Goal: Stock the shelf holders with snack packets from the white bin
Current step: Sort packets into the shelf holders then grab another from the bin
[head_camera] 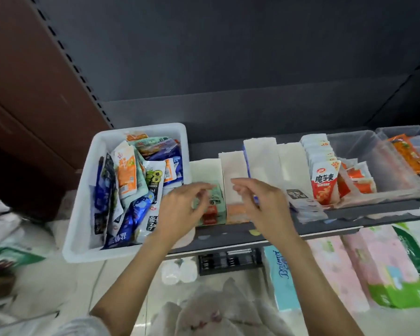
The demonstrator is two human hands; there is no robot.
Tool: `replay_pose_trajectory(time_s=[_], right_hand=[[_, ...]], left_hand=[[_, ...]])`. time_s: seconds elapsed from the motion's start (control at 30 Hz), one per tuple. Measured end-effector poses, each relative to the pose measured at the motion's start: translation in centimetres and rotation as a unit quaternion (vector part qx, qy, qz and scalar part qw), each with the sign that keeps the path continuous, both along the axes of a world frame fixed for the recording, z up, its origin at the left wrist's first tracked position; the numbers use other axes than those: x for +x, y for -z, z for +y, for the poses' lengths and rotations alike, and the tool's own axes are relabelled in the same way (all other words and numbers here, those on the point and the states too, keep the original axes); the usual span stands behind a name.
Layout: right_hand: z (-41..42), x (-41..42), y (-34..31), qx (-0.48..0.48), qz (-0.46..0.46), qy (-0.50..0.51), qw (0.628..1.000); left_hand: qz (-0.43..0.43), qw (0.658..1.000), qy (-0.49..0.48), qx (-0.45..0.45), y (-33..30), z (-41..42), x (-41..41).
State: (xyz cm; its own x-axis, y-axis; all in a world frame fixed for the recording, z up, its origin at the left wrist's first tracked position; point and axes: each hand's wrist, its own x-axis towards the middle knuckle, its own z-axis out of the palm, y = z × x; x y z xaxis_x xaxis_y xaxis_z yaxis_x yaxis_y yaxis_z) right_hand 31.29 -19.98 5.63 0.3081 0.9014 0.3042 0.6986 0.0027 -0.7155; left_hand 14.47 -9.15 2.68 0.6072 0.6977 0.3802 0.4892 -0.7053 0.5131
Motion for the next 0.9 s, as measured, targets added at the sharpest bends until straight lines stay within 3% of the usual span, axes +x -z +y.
replay_pose_trajectory(time_s=[0.13,0.23,0.33,0.53,0.7,0.8,0.87,0.9], right_hand=[[5.0,-7.3,1.0,-0.093,-0.004,-0.126,0.988],[8.6,-11.6,3.1,-0.131,-0.008,-0.158,0.979],[12.1,-14.3,4.5,-0.158,0.021,-0.132,0.978],[18.9,-18.0,5.9,-0.198,-0.041,-0.029,0.979],[21.5,-19.8,7.0,-0.258,-0.112,0.044,0.958],[20.8,-19.0,7.4,-0.250,-0.055,0.059,0.965],[19.4,-18.2,7.1,-0.195,0.004,0.070,0.978],[18.5,-17.8,6.7,-0.156,0.031,0.072,0.985]], left_hand=[[0.066,0.989,-0.132,0.020,2.3,3.2,-8.0],[0.113,0.974,-0.193,0.049,3.9,5.6,-12.5],[0.137,0.962,-0.233,0.029,4.4,7.4,-14.8],[0.215,0.952,-0.217,-0.005,5.1,8.7,-15.8],[0.198,0.960,-0.197,0.007,5.2,8.7,-16.4],[0.158,0.969,-0.190,-0.011,5.0,8.7,-16.5],[0.080,0.977,-0.193,-0.045,4.2,8.5,-16.0],[0.017,0.976,-0.192,-0.104,3.5,8.3,-15.5]])
